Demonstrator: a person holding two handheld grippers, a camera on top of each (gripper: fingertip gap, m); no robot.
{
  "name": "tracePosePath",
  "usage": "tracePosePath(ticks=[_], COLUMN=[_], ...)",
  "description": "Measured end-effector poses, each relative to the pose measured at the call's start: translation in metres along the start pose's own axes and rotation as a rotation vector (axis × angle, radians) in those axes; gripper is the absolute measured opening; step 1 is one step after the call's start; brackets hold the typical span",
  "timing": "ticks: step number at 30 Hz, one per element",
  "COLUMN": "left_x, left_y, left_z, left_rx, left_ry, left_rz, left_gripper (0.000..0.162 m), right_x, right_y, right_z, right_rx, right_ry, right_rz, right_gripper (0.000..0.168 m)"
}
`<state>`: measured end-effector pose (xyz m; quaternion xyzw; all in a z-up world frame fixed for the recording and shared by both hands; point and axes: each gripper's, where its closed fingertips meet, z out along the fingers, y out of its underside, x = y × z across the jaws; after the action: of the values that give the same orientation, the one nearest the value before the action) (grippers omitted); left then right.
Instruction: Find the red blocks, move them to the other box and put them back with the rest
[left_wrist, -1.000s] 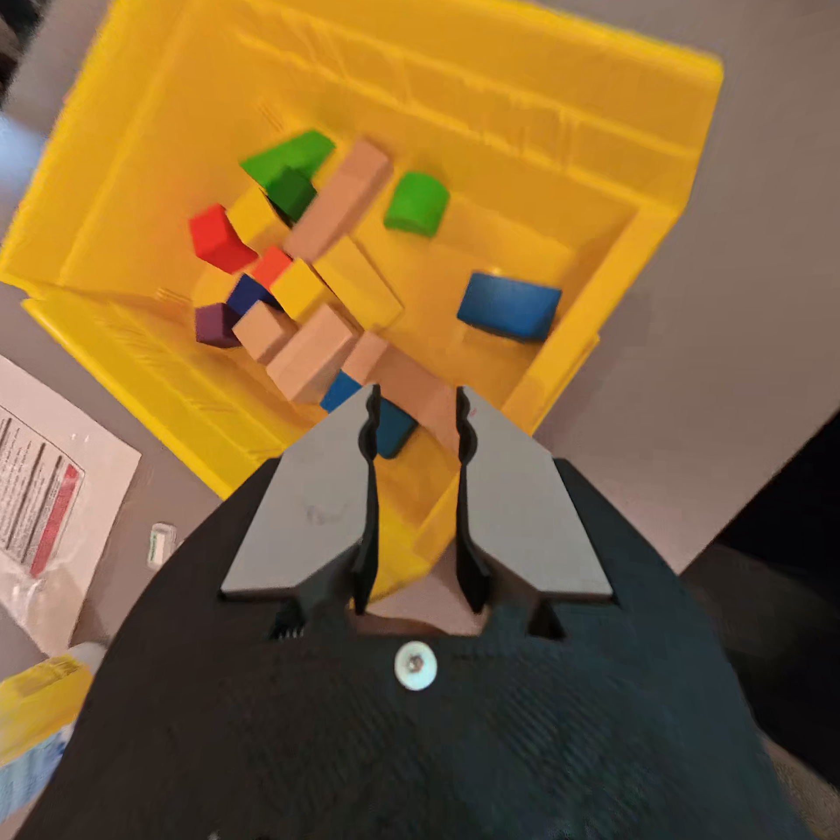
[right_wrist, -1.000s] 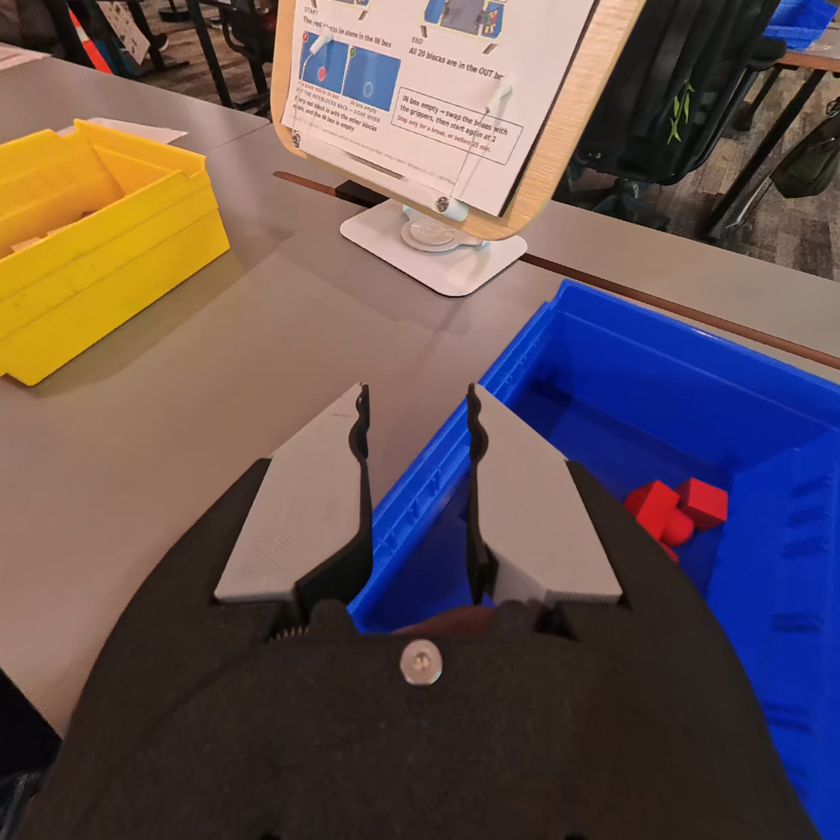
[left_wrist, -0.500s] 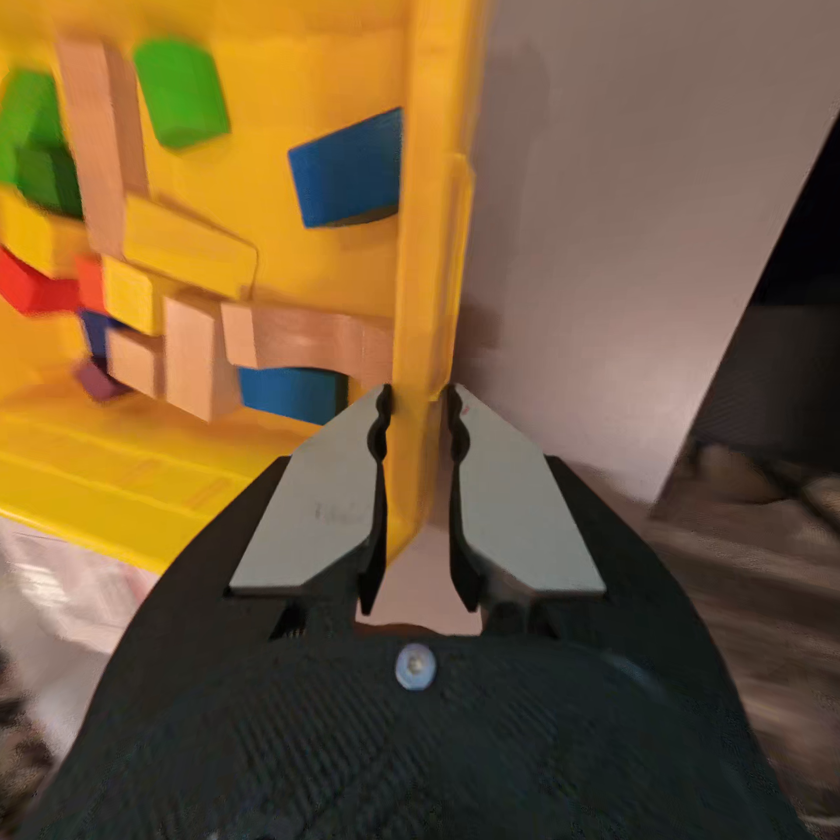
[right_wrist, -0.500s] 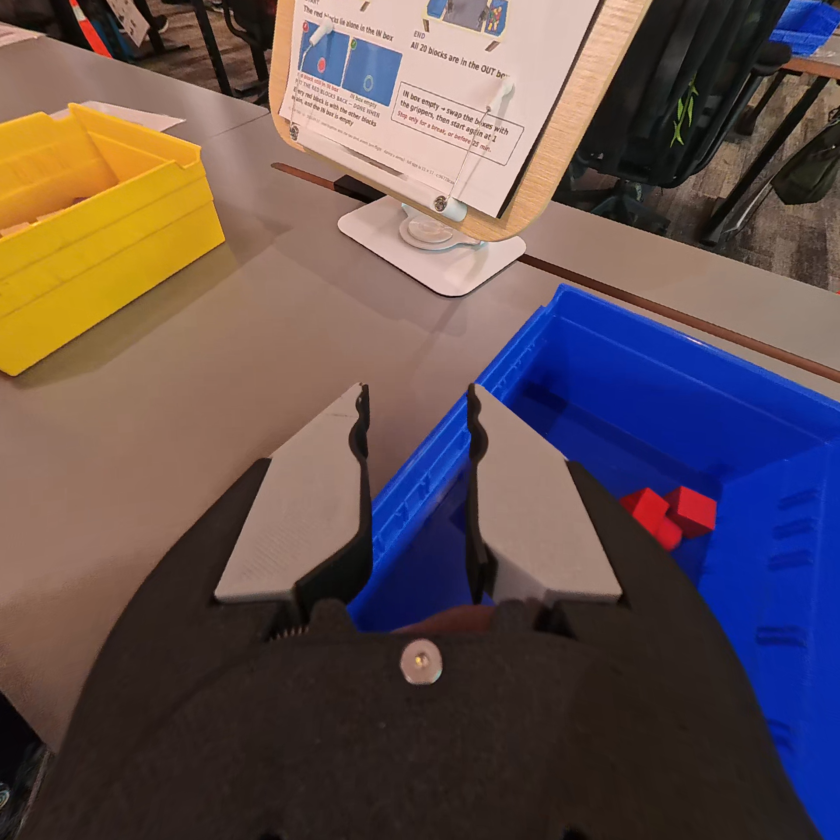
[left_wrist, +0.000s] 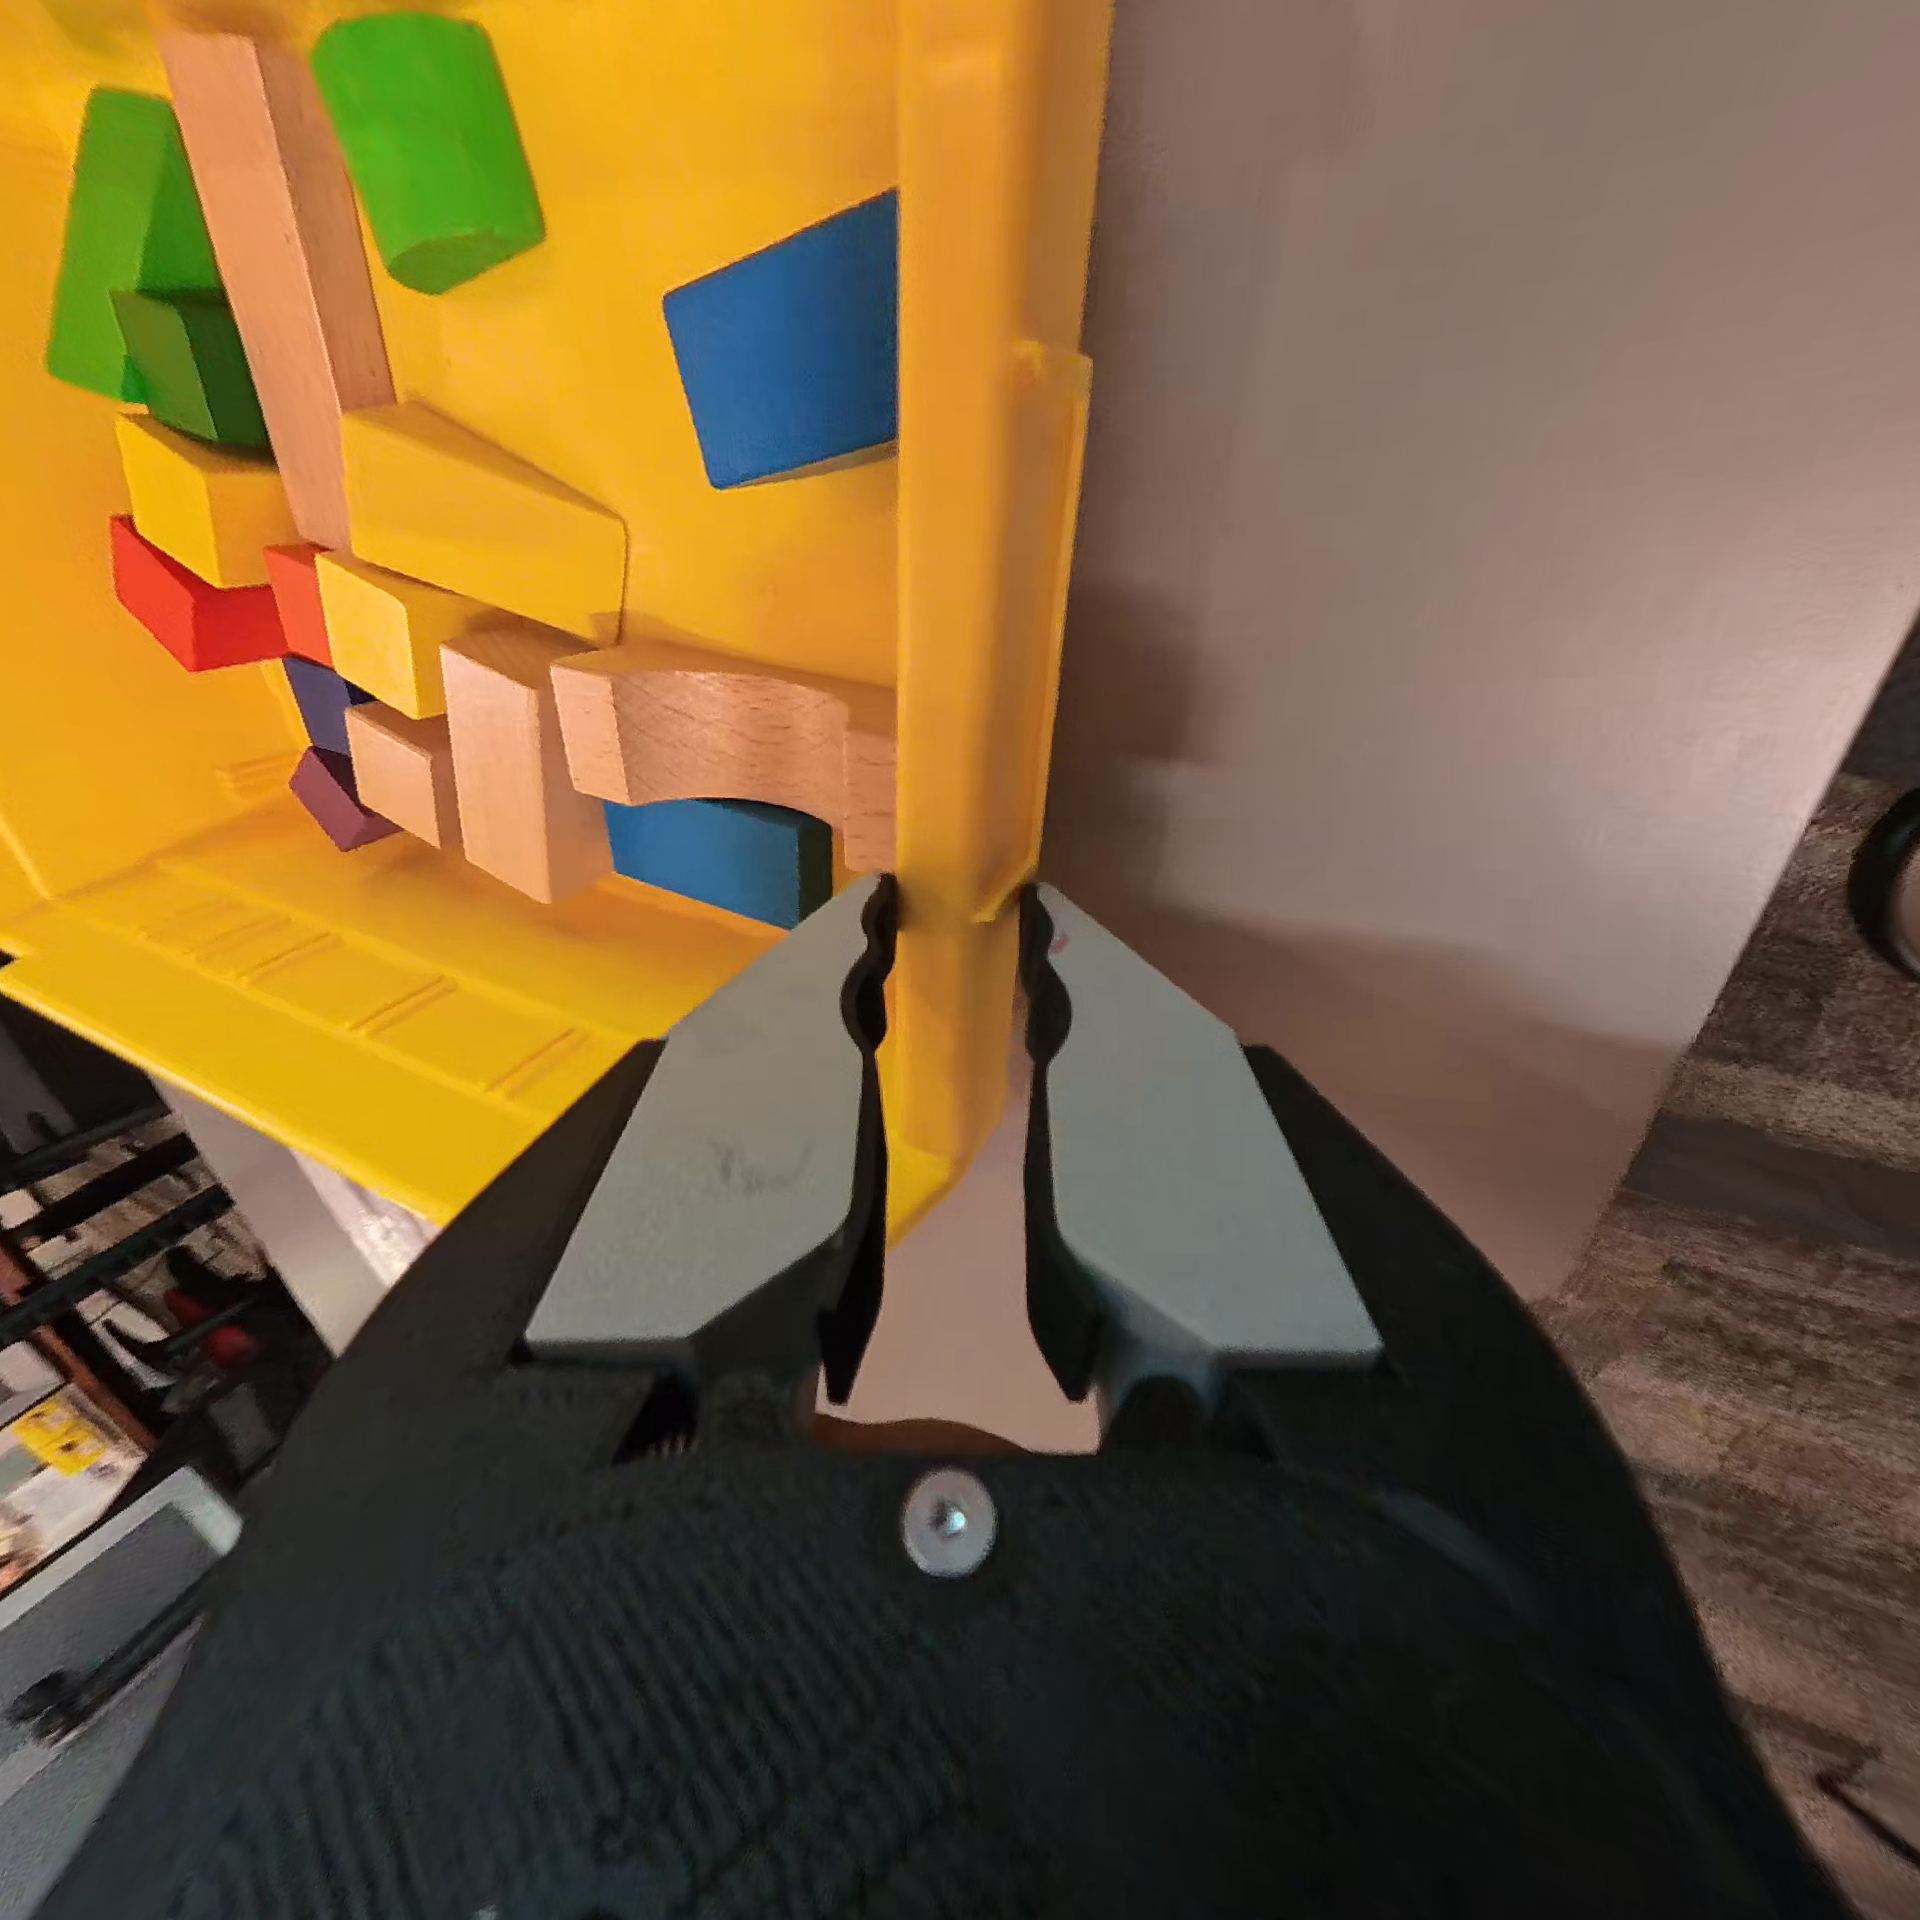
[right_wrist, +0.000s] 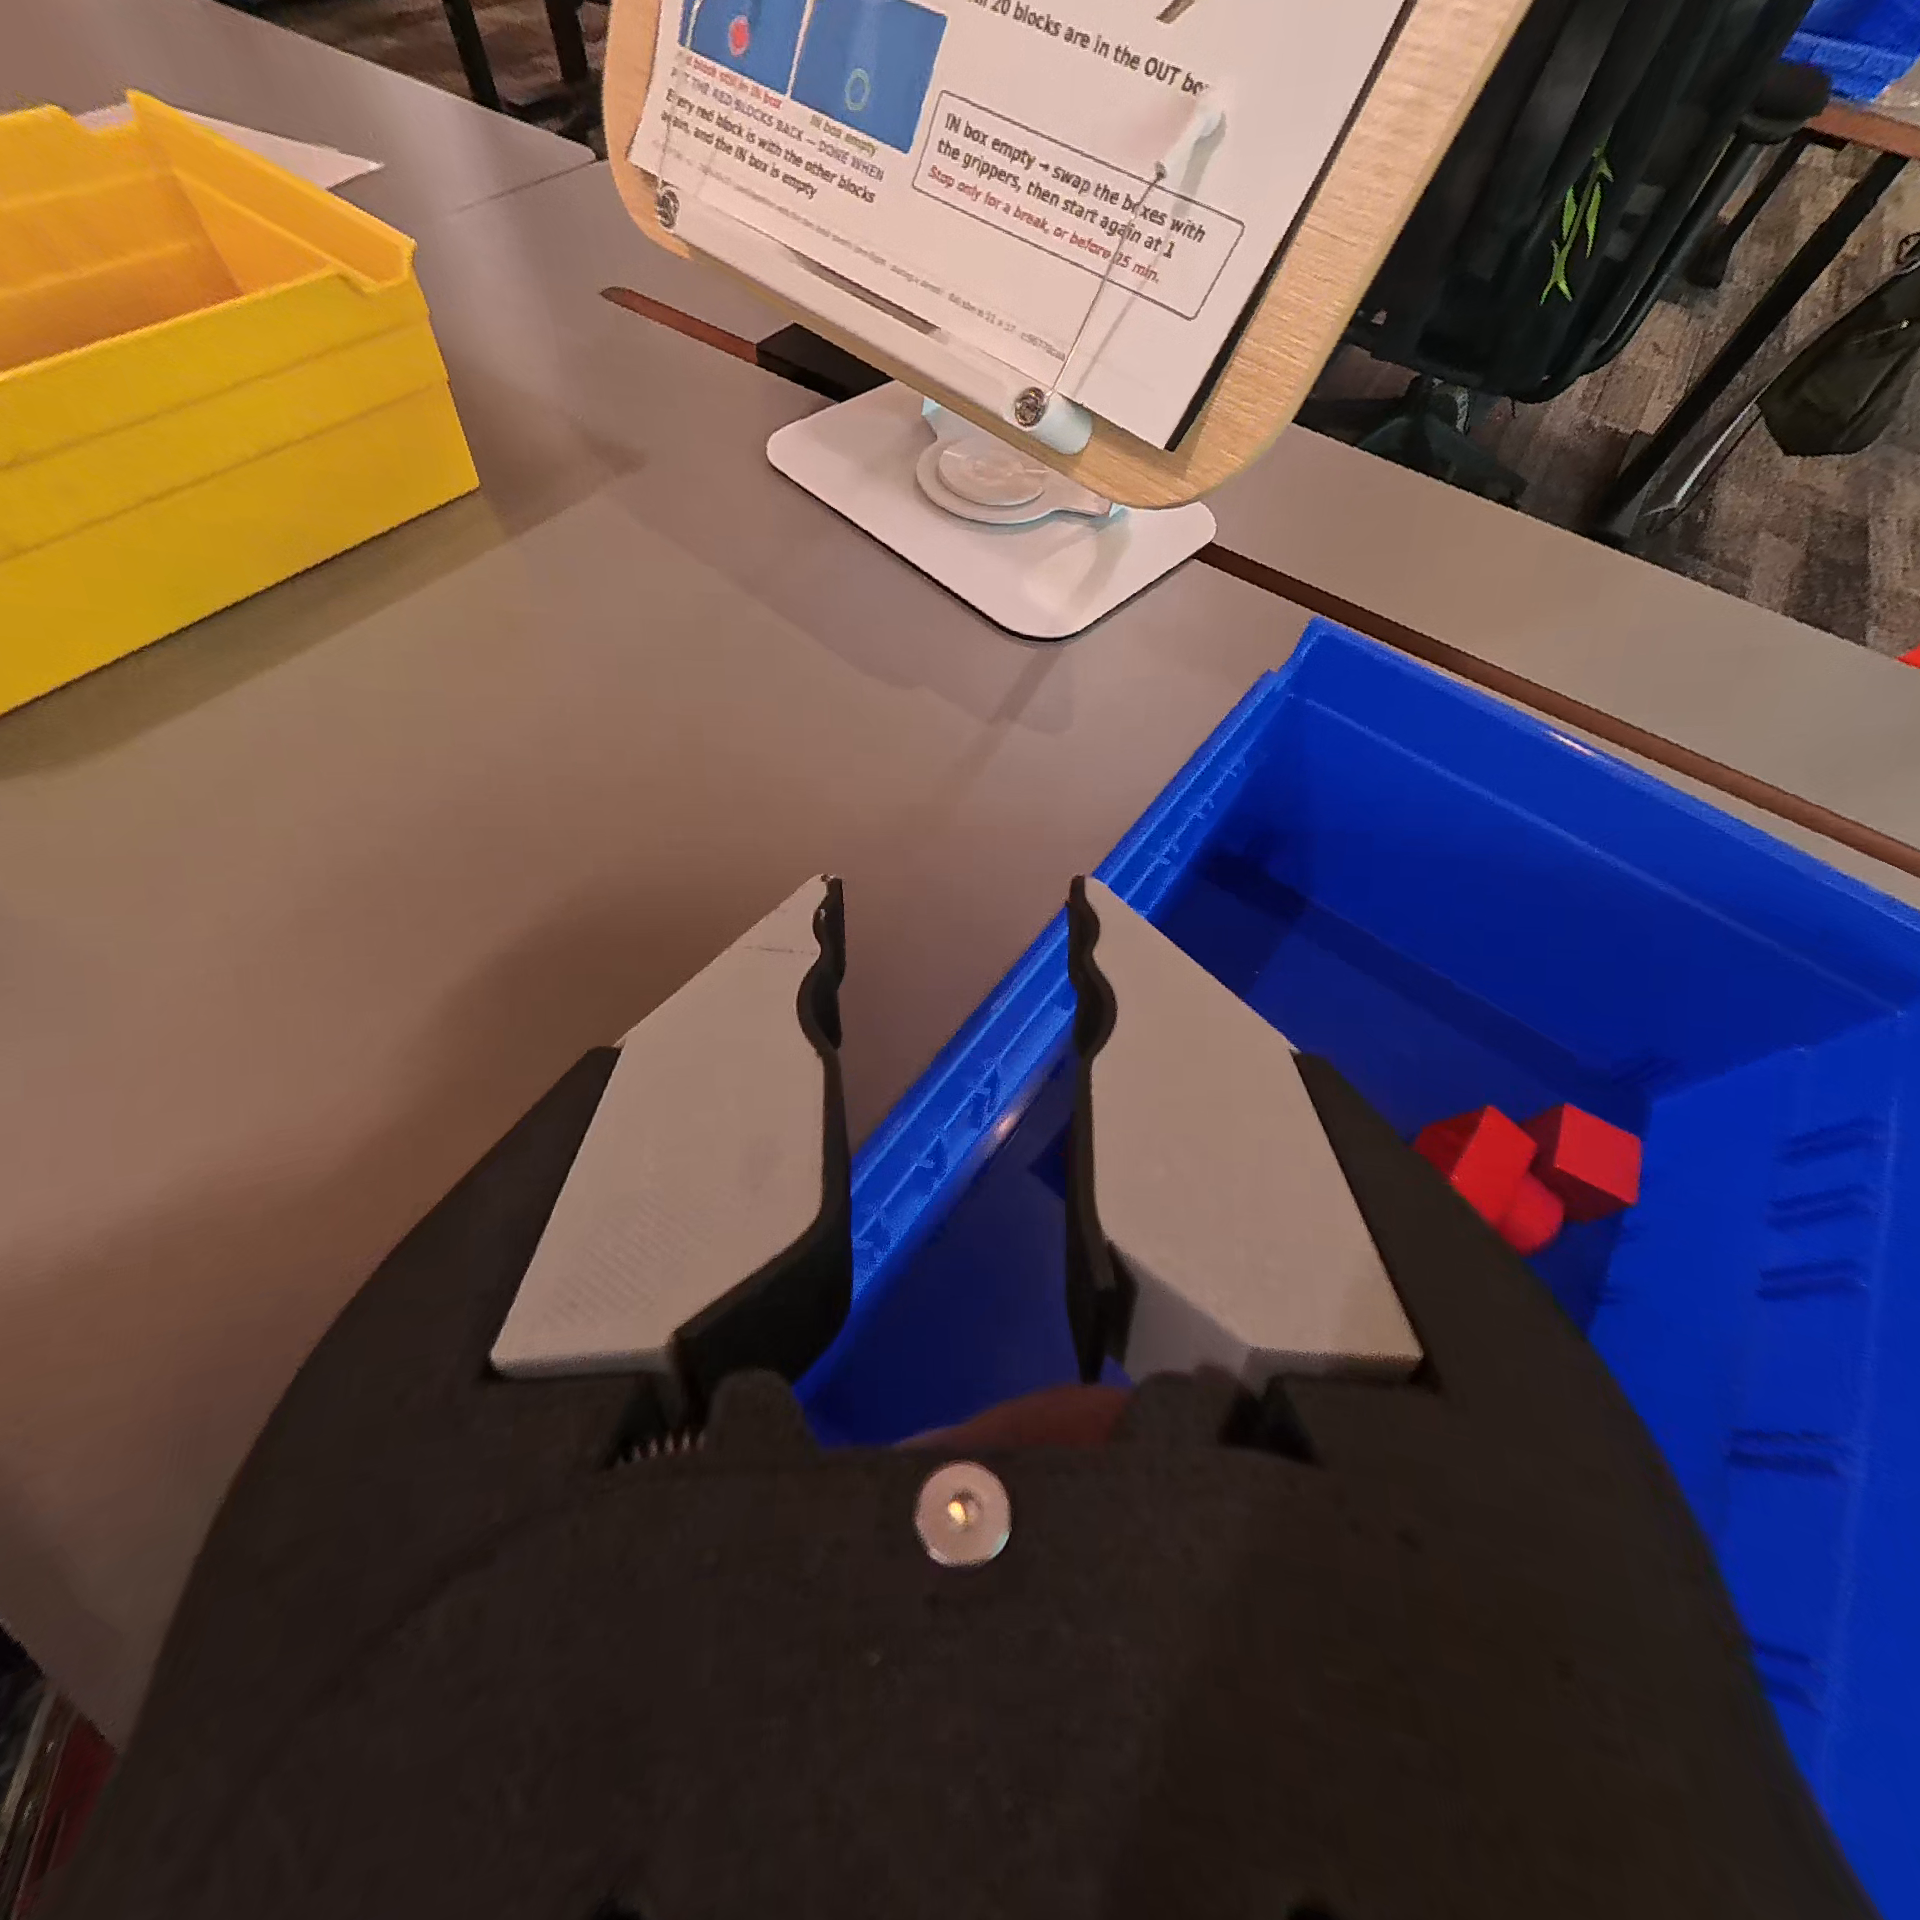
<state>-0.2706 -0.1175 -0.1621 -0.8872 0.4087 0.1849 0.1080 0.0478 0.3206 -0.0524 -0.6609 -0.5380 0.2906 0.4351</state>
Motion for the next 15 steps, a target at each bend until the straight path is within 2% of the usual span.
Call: tracePosePath(ticks=[6, 7, 8, 9, 11, 15], left_x=[0.001, 0.000, -0.006, -0.014, -0.035, -0.108], left_y=[0.000, -0.002, -0.006, -0.014, -0.032, -0.064], left_z=[-0.003, -0.006, -0.010, -0.016, -0.030, -0.042], left_rx=[0.060, 0.070, 0.100, 0.150, 0.256, 0.373], left_ry=[0.069, 0.093, 0.101, 0.104, 0.096, -0.022], left_rz=[-0.080, -0.100, -0.127, -0.148, -0.152, -0.146], left_gripper=[0.020, 0.022, 0.030, 0.035, 0.021, 0.026], right_x=[-0.003, -0.003, -0.003, -0.003, -0.003, -0.007], right_y=[-0.002, -0.003, -0.003, -0.004, -0.005, -0.007], right_z=[-0.004, -0.005, -0.006, -0.006, -0.006, -0.005], right_rx=[0.008, 0.011, 0.013, 0.016, 0.020, 0.022], right_ry=[-0.004, -0.005, -0.006, -0.006, -0.009, -0.016], right_rz=[-0.011, -0.009, -0.007, -0.006, -0.006, -0.017], right_gripper=[0.041, 0.041, 0.041, 0.041, 0.041, 0.041])
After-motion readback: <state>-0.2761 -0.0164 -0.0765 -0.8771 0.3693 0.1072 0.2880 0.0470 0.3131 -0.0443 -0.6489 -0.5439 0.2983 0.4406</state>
